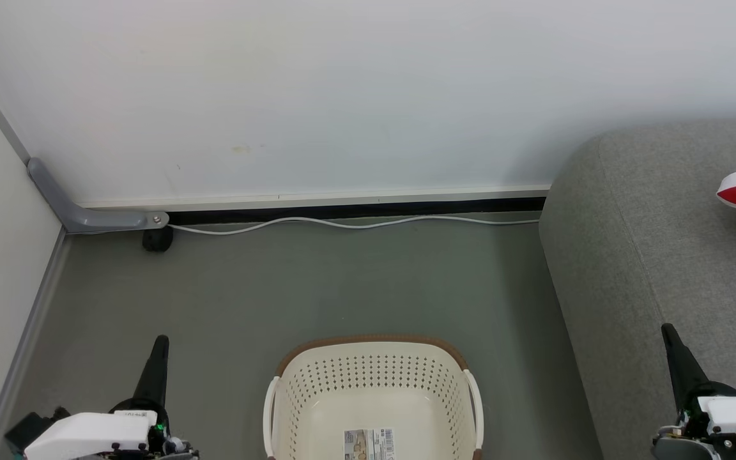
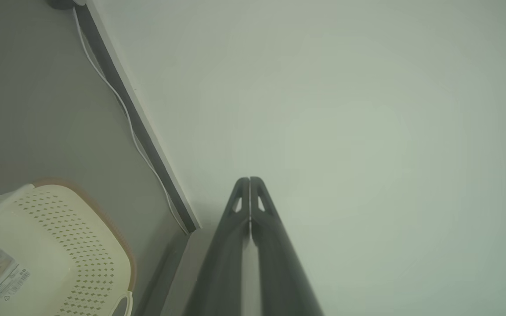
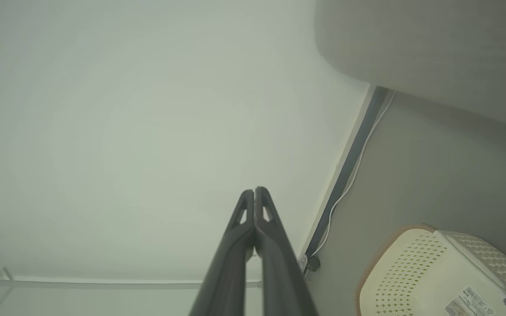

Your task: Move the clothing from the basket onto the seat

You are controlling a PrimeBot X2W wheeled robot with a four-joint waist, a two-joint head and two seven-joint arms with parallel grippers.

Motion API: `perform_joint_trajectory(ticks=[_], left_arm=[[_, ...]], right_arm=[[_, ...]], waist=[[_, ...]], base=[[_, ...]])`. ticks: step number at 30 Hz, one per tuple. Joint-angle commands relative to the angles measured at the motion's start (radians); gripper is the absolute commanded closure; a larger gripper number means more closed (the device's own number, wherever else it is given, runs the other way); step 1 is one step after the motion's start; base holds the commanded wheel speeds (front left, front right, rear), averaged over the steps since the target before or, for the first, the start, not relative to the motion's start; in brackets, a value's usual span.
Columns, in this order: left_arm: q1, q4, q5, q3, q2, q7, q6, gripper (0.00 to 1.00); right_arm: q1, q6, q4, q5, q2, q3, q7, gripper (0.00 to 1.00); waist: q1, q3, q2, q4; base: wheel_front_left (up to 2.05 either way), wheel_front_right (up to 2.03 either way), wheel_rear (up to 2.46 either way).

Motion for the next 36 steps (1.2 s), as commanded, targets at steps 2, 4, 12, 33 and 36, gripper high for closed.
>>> perform_joint_trajectory(ticks=[2,4,12,33,36], left_arm=[[-0.066,-0.023,-0.038,0.039,0.016,0.012,-0.017,1.0],[-0.07,-0.023,-0.059,0.044,0.016,0.018,-0.023,1.0],[-0.086,-0.021,-0.145,0.062,0.016,0.043,-0.044,1.0],[-0.087,-0.021,-0.138,0.07,0.01,0.049,-0.044,1.0],[-0.087,-0.021,-0.138,0.07,0.01,0.049,-0.044,1.0]], right_arm=[[-0.048,0.004,-0.032,0.039,-0.003,0.008,0.016,1.0],[-0.049,0.004,-0.032,0.058,0.0,0.003,0.022,1.0],[-0.054,0.004,-0.034,0.133,0.014,-0.016,0.046,1.0],[-0.054,0.004,-0.034,0.131,0.015,-0.018,0.048,1.0],[-0.054,0.004,-0.034,0.131,0.016,-0.018,0.048,1.0]], waist=[[0.0,0.0,-0.0001,0.0],[0.0,0.0,-0.0001,0.001],[0.0,0.0,-0.0001,0.001],[0.0,0.0,-0.0001,0.001],[0.0,0.0,-0.0001,0.001]], base=[[0.0,0.0,0.0],[0.0,0.0,0.0],[0.0,0.0,0.0],[0.0,0.0,0.0],[0.0,0.0,0.0]])
